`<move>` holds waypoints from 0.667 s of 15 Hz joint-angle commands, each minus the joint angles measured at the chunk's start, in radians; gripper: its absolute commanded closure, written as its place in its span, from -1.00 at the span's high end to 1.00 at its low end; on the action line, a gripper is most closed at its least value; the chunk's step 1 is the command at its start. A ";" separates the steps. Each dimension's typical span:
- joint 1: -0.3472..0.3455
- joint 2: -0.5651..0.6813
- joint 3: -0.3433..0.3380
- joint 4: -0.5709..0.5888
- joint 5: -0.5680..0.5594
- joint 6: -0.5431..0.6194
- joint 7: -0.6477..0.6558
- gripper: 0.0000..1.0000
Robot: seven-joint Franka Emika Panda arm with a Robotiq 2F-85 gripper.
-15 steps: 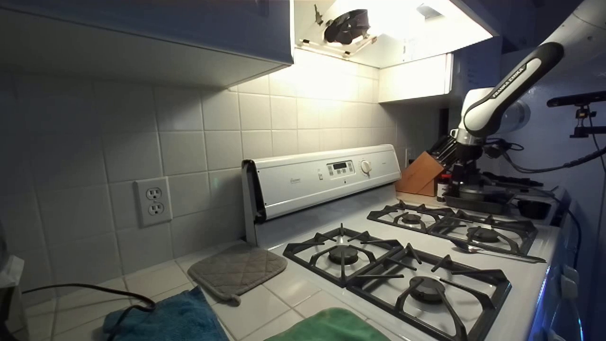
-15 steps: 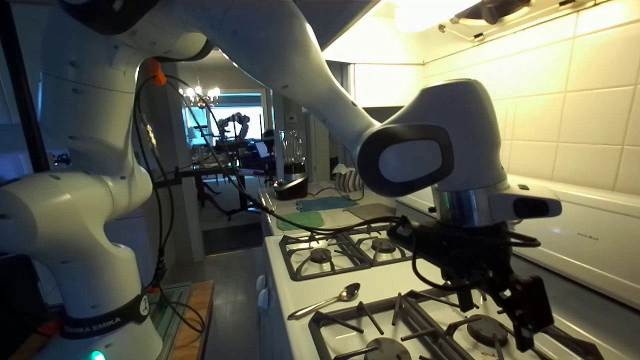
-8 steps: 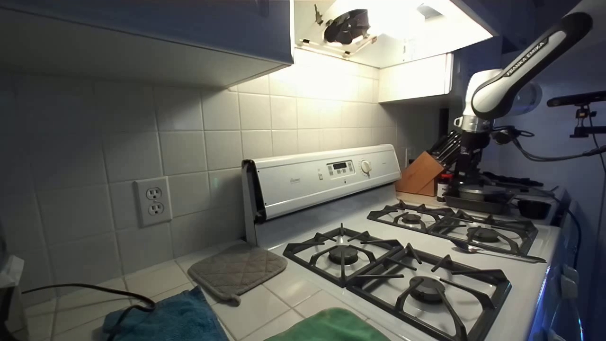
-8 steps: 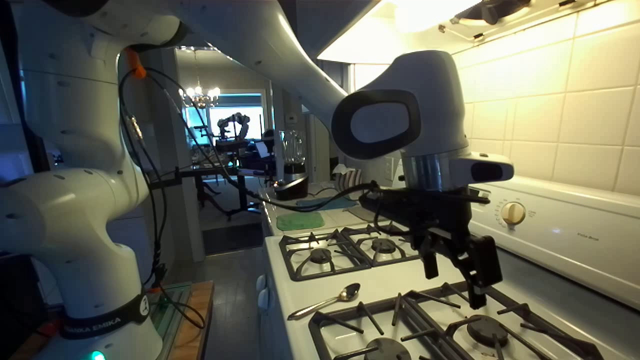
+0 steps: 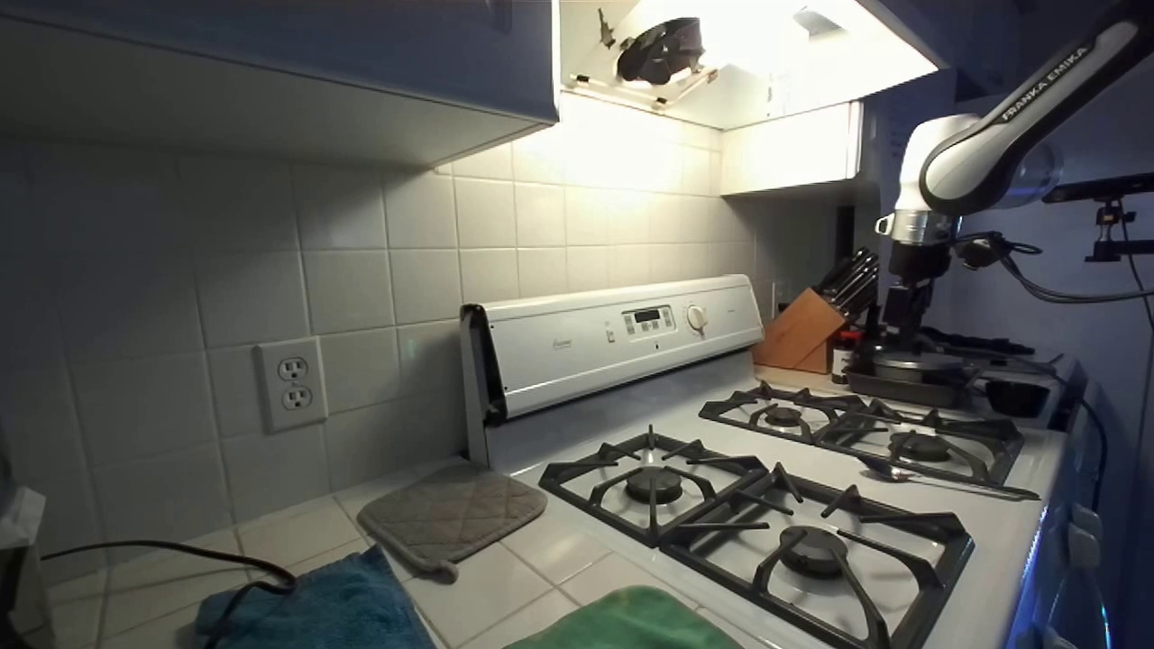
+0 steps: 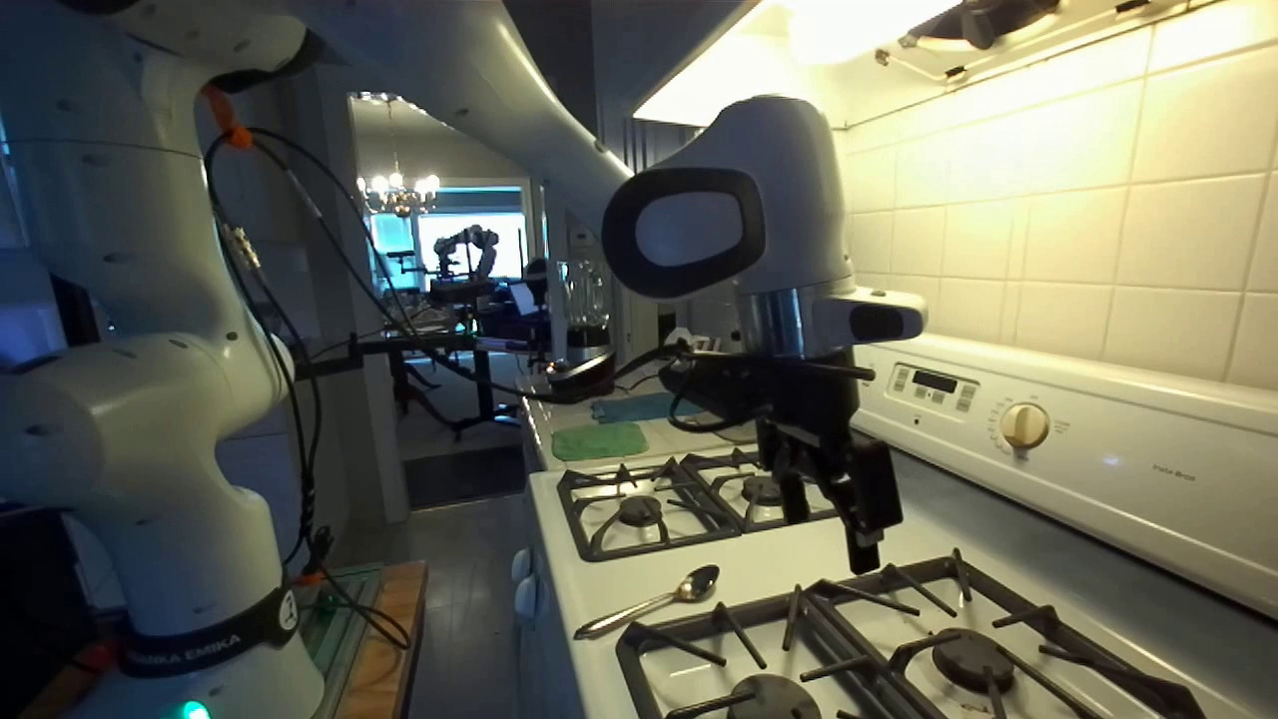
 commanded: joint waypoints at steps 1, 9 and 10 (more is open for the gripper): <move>0.019 -0.008 -0.016 -0.009 0.000 -0.003 0.001 1.00; 0.022 -0.019 -0.016 -0.022 0.000 -0.003 0.002 1.00; 0.022 -0.019 -0.016 -0.022 0.000 -0.003 0.002 1.00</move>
